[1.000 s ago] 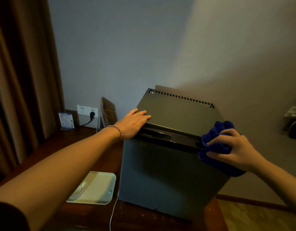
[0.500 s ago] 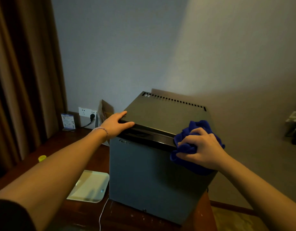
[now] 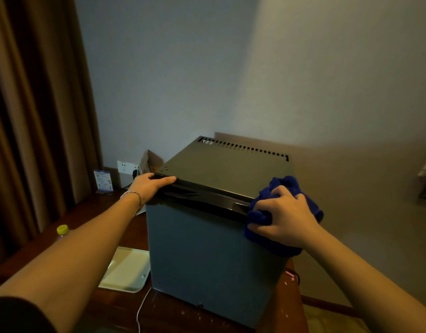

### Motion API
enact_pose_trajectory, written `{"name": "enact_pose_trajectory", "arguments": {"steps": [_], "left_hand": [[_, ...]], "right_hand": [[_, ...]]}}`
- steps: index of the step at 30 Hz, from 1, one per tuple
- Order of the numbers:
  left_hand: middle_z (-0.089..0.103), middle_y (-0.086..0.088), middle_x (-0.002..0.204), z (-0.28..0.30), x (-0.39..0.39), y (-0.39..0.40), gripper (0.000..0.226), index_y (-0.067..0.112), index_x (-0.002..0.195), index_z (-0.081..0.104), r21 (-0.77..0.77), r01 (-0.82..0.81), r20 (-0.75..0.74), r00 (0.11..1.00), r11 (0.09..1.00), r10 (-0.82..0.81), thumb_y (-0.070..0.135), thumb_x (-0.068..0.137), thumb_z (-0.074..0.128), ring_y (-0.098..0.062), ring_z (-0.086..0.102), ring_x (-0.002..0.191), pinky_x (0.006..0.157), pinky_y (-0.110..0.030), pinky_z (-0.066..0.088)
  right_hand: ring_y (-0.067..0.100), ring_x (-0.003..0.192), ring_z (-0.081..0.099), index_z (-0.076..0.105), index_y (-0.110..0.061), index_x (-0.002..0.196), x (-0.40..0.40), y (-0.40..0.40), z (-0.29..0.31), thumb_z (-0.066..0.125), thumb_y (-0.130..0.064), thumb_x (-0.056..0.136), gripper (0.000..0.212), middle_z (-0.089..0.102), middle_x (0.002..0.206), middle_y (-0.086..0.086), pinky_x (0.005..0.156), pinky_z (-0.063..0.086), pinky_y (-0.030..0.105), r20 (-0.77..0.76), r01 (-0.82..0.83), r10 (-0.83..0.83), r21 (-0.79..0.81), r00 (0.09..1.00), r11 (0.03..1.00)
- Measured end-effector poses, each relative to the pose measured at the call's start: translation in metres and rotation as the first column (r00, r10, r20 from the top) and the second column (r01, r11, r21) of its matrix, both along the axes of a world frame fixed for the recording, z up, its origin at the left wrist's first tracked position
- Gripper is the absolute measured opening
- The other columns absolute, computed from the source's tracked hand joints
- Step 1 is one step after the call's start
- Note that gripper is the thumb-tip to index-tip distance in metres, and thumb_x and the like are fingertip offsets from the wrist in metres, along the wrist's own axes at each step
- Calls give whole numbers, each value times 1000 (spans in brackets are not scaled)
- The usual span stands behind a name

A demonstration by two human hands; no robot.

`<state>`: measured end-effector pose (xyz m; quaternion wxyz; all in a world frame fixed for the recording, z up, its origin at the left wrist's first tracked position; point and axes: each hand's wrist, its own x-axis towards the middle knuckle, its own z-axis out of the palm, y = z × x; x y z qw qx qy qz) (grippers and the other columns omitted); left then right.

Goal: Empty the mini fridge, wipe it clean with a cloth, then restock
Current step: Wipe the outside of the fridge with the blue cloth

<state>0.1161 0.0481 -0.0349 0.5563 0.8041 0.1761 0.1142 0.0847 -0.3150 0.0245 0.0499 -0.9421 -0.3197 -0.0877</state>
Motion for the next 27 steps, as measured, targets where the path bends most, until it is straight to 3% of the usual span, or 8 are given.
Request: {"name": "enact_pose_trajectory", "arguments": {"steps": [5, 9, 18, 23, 27], "left_hand": [[64, -8, 105, -5, 2, 1, 54, 12, 116, 60, -16, -41, 2, 999, 999, 41, 48, 79, 76, -18, 62, 86, 67, -26, 53], [66, -12, 115, -4, 1, 7, 95, 11, 127, 60, 22, -15, -45, 999, 1000, 16, 72, 56, 78, -29, 66, 99, 89, -44, 57], [66, -14, 114, -1, -3, 4, 77, 9, 127, 61, 64, -28, -55, 998, 998, 32, 61, 72, 72, -26, 66, 95, 70, -27, 54], [68, -14, 108, 1, -6, -2, 62, 10, 119, 65, 28, -49, -46, 998, 998, 50, 54, 77, 74, -26, 68, 90, 66, -27, 56], [67, -13, 107, 0, -6, -3, 61, 11, 116, 65, 20, -67, -41, 997, 998, 67, 56, 75, 74, -29, 68, 93, 77, -36, 59]], "right_hand": [[16, 122, 36, 63, -36, 103, -3, 34, -15, 58, -60, 90, 29, 63, 110, -21, 92, 32, 45, 84, -41, 30, 136, 996, 990], [16, 121, 37, 62, -35, 100, 3, 26, -17, 57, -60, 90, 27, 63, 106, -20, 93, 34, 46, 76, -57, 46, 142, 996, 988], [17, 109, 43, 56, -32, 87, 12, -22, 6, 56, -64, 87, 32, 56, 92, -10, 88, 38, 44, -9, -50, 50, -85, 999, 995], [16, 107, 43, 54, -33, 80, 12, -31, 5, 58, -63, 88, 30, 55, 89, -11, 87, 37, 43, -16, -64, 63, -47, 998, 997], [16, 110, 41, 55, -35, 83, 8, -16, 0, 60, -62, 88, 28, 57, 91, -12, 88, 34, 43, -10, -81, 82, 39, 997, 996]]}}
